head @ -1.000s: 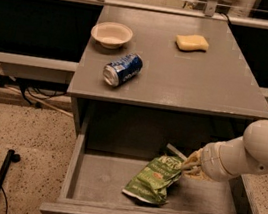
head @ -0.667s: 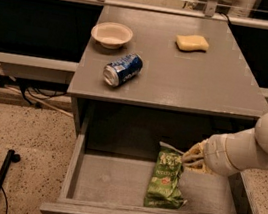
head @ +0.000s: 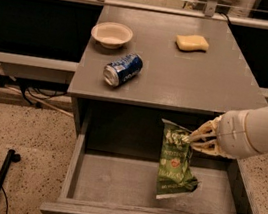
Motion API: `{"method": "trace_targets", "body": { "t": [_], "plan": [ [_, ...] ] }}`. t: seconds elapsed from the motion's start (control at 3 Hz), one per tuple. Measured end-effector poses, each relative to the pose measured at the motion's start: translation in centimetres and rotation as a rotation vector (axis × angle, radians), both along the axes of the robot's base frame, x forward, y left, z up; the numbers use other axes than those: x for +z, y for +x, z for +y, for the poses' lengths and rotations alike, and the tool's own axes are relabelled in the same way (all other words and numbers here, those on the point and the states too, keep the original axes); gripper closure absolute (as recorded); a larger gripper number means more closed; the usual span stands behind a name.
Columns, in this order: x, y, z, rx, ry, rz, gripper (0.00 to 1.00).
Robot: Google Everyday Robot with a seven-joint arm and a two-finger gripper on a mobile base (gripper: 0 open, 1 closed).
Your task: Pick green jalapeno chip bag from top drawer and place on counter
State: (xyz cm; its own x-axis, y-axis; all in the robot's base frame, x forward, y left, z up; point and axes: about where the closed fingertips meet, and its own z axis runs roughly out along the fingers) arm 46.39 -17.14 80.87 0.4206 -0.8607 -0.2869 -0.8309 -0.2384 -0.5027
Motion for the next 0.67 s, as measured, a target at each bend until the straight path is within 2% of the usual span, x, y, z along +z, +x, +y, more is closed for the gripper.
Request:
{"method": "trace_targets", "body": {
  "t": [0.33,0.67],
  "plan": [
    [4.6,1.6,-1.2,-0.001,-0.033,-0.054,1.0],
    [9.6,3.0,-3.6,-0.006,-0.039,-0.115,1.0]
  ]
}}
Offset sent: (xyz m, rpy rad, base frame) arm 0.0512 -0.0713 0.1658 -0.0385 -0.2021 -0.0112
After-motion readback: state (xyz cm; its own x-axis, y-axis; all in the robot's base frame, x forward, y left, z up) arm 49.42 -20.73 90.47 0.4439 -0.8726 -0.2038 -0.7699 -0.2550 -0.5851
